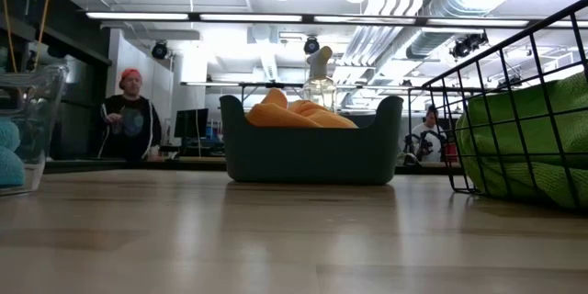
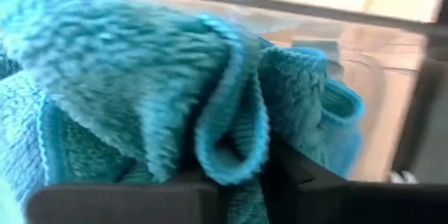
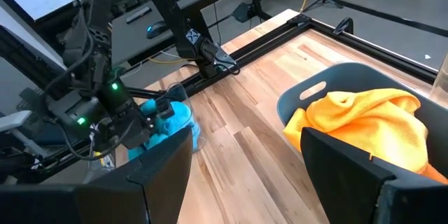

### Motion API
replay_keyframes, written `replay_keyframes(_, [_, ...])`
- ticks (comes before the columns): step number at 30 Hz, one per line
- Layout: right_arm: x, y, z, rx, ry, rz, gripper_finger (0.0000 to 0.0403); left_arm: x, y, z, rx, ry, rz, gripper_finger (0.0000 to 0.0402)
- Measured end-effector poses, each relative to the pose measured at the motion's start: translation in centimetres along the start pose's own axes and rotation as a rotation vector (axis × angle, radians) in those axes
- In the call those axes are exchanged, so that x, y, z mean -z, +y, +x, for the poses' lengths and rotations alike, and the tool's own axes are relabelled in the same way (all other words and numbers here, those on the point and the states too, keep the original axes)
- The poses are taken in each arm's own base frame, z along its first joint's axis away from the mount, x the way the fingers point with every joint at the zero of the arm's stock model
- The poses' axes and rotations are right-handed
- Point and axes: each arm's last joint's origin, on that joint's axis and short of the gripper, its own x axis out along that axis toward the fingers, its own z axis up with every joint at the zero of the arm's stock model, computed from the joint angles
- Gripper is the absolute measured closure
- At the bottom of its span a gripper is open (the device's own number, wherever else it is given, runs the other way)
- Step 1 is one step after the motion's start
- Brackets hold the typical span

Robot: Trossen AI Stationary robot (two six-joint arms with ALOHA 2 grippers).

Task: Sort microfiber towel by color & place in baskets
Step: Put the blue towel into the transparent bin, then return to Home Position

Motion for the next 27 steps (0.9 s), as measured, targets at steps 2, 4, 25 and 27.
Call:
replay_keyframes(2, [0.0, 0.0, 0.0, 0.001, 0.002, -0.002, 0.0139, -0.2, -0.4, -1.1, 0.019, 0.005, 0.019, 0.0328])
replay_keyframes(4, [0.1, -0.1, 0.0, 0.007, 0.009, -0.009, 0.0139, -0.4, -0.5, -2.6, 0.026, 0.001, 0.036, 0.0303])
replay_keyframes(25, [0.0, -0.1, -0.1, -0.009, 0.011, -0.005, 0.0139, -3.5, 8.7, -19.2, -0.026, -0.572, -0.25, 0.0186])
replay_keyframes(27, [-0.1, 0.0, -0.1, -0.022, 0.009, 0.004, 0.0139, -3.9, 10.3, -20.9, -0.127, -0.759, -0.272, 0.0186])
